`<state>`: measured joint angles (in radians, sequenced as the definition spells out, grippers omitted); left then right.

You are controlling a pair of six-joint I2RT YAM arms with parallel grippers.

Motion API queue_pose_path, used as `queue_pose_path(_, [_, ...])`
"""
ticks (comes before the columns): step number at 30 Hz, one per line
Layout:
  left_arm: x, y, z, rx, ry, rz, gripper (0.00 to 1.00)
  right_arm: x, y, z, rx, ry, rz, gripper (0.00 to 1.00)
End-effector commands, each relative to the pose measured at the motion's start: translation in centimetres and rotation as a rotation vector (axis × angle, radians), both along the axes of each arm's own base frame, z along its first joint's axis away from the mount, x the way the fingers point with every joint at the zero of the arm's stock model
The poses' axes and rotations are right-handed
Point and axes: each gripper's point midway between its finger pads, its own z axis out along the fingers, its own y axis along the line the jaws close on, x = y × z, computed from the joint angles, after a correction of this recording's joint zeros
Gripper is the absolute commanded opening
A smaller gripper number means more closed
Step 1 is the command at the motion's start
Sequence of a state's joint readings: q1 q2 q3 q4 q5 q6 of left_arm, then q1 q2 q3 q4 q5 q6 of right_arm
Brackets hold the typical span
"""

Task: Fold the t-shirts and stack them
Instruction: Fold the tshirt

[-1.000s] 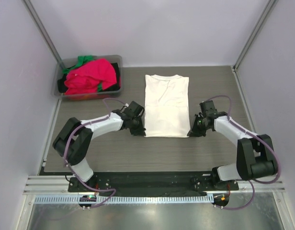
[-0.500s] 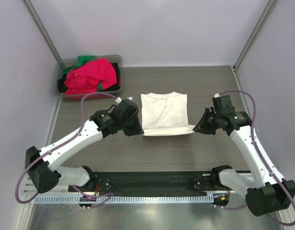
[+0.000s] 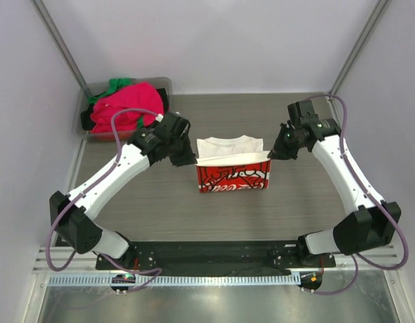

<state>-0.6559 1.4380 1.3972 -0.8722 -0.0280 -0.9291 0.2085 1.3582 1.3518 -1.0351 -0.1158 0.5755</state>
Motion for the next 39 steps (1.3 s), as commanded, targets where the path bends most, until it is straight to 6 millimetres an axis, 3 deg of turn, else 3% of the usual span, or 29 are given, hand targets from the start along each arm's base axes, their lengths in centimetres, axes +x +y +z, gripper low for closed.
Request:
queue_pose_path(1, [2.3,1.7,0.9,0.037,-0.022,0.003,0.00,3.7,-1.8,1.2,-0.103,-0.087,-0.026,0.01])
queue_pose_path(6, [6.0,1.9,0.7,0.028,-0.015,0.018,0.00,7.5,-1.8,1.5,-0.115,-0.107,-0.027,0.01])
queue_pose_path(7, [6.5,1.8,0.5,0.027,-0.009,0.015,0.00,8.2,-1.8,0.5,-0.121,-0.083,-0.025,0.01])
queue_pose_path(12, [10.4,2.0,-0.1,0.018,-0.012,0.030,0.00,11.4,-1.6,-0.4,-0.127,-0.082,-0.027,0.01])
queue_pose_path(13, [11.1,1.9,-1.3,0.030,0.010,0.031,0.00,11.8,-1.6,-0.6,-0.127,-0.079,-0.028,0.01])
queue_pose_path(15, [12.6,2.1,-1.1,0.024,-0.006,0.041,0.00,13.2,-2.2,-1.6,-0.165,-0.074,-0.048,0.01])
queue_pose_path(16, [13.3,2.1,-2.5,0.034,0.021,0.042,0.00,13.5,-2.2,-1.9,-0.162,-0.070,-0.051,0.01])
queue_pose_path(18, [14.6,2.4,-2.6,0.025,0.021,0.051,0.00,14.7,-2.1,-2.9,-0.158,-0.058,-0.048,0.01])
queue_pose_path(19, [15.3,2.6,-3.6,0.031,0.042,0.059,0.00,15.4,-2.1,-2.9,-0.156,-0.062,-0.050,0.01])
queue_pose_path(22, [16.8,2.4,-4.3,0.006,0.044,0.053,0.00,16.7,-2.2,-4.7,-0.169,-0.039,-0.055,0.01])
queue_pose_path(31, [20.7,1.8,-10.7,-0.023,0.140,0.065,0.00,20.3,-2.0,-9.2,-0.183,0.009,-0.068,0.01])
queue_pose_path(34, [22.0,1.3,-12.1,-0.023,0.159,0.063,0.01,21.0,-2.1,-9.6,-0.180,0.010,-0.098,0.01])
queue_pose_path(36, [23.1,1.1,-11.8,-0.036,0.144,0.063,0.01,21.4,-1.9,-10.2,-0.175,0.017,-0.100,0.01])
queue_pose_path(37, [23.2,0.9,-13.1,-0.028,0.167,0.061,0.01,21.5,-2.0,-10.3,-0.176,0.019,-0.115,0.01])
queue_pose_path(39, [24.0,0.7,-13.1,-0.048,0.159,0.062,0.02,21.8,-2.2,-10.5,-0.187,0.016,-0.126,0.01])
